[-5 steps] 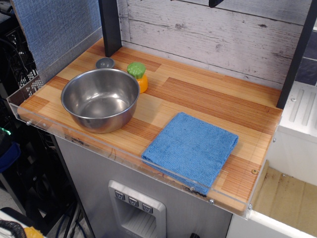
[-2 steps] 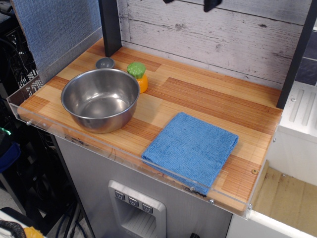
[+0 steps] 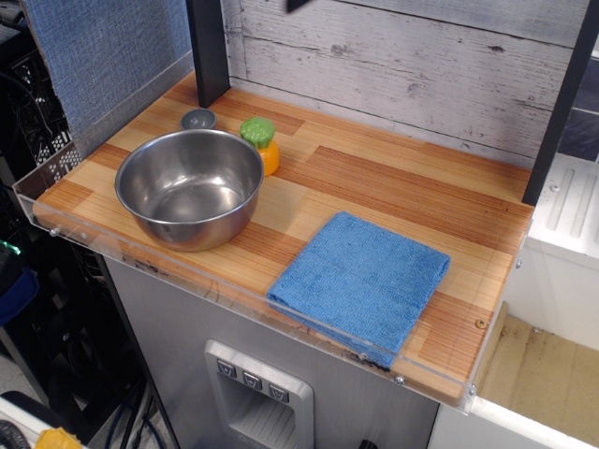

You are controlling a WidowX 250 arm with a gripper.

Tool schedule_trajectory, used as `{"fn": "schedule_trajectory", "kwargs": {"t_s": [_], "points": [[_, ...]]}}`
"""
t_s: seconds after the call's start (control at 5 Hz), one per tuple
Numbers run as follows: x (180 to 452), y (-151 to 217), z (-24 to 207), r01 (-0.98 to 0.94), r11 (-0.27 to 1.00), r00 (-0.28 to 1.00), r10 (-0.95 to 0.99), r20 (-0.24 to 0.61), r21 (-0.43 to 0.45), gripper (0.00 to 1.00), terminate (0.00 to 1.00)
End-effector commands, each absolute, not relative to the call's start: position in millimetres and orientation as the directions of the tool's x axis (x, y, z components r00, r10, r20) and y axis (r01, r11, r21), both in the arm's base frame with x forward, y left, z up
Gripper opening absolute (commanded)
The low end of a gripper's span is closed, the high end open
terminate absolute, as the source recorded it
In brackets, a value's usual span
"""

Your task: Move the knife from left side to right side

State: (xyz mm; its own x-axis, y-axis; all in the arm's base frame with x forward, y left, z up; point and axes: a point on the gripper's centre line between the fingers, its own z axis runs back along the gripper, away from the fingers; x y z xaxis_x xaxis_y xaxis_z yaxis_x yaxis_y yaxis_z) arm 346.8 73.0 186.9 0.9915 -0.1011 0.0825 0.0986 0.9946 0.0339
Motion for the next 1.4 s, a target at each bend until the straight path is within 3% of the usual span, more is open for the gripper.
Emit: {"fn": "schedule_trajectory", "kwargs": {"t_s": [0.0, 0.4, 1.2], "points": [[345, 155, 178, -0.062, 0.997, 0.995, 0.059, 0.079, 0.039, 1.0, 0.0], [345, 200, 155, -0.144, 0.989, 0.989, 0.143, 0.039, 0.025, 1.0, 0.0], [346, 198, 100, -0.121, 0.989, 0.991, 0.126, -0.054, 0.09, 1.0, 0.0]]}}
